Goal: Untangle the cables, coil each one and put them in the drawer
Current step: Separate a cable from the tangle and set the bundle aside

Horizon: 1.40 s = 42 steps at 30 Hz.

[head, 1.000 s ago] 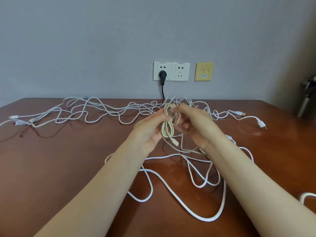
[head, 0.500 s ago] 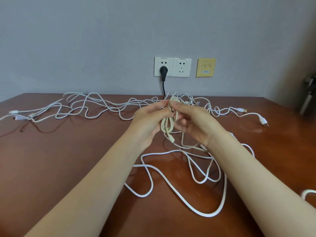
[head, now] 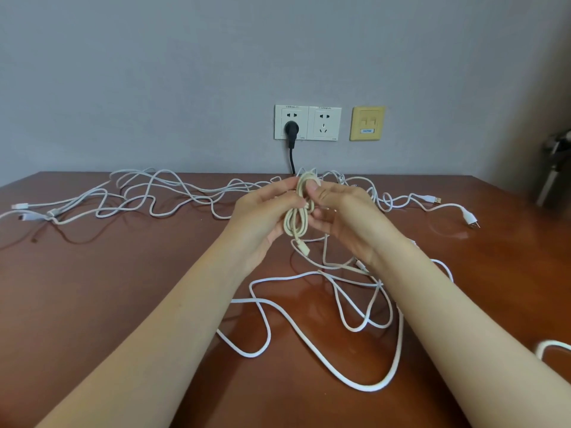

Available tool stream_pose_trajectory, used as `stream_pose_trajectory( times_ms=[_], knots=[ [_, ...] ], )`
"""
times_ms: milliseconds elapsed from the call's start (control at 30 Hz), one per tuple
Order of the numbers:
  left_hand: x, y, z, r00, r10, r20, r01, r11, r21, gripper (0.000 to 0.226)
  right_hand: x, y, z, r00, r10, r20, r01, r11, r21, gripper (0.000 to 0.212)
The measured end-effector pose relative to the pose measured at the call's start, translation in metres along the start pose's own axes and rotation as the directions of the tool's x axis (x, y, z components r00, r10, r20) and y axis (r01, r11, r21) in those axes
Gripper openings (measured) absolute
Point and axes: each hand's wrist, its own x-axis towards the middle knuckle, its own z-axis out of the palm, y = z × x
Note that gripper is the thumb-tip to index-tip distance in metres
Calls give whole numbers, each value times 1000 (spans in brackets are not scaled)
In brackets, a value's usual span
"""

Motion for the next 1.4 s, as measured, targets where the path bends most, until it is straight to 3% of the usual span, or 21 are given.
stream_pose_trajectory(
  times_ms=[233, 367, 467, 667, 867, 1067, 1233, 1300, 1400],
  knots=[
    [0, -4, 5, 1000, 8, 19, -8, 1000, 0, 29, 0, 7, 4, 970, -165, -179, 146, 982, -117, 13],
    [1, -2, 3, 1000, 29, 0, -29, 999, -21, 26, 0, 5, 2, 989, -127, -80, 127, 992, -10, 9],
    [2, -1, 0, 1000, 21, -19, -21, 1000, -7, 26, -1, 3, -1, 996, -93, 3, 93, 995, 26, 18],
    [1, 0, 2, 999, 36, 6, -36, 999, 22, 26, -1, 7, 2, 987, -143, -74, 141, 989, -31, 13],
    [3, -2, -2, 993, 88, -80, -63, 958, 280, 23, 1, 8, 2, 965, -226, -134, 212, 971, -111, 20],
    [5, 0, -5, 992, 78, -100, -67, 992, 104, 17, 0, 7, 3, 961, -233, -151, 232, 972, -23, 20],
    [10, 4, -12, 993, 62, -98, -75, 988, -137, 16, 3, 16, 7, 997, -77, -29, 72, 984, -163, 8],
    [10, 5, -14, 993, 67, -99, -79, 990, -118, 17, 2, 18, 9, 999, -29, 33, 33, 991, -131, 8],
    [10, 5, -18, 988, 79, -132, -73, 996, 54, 16, 3, 18, 10, 996, -79, -46, 74, 992, -102, 7]
  ],
)
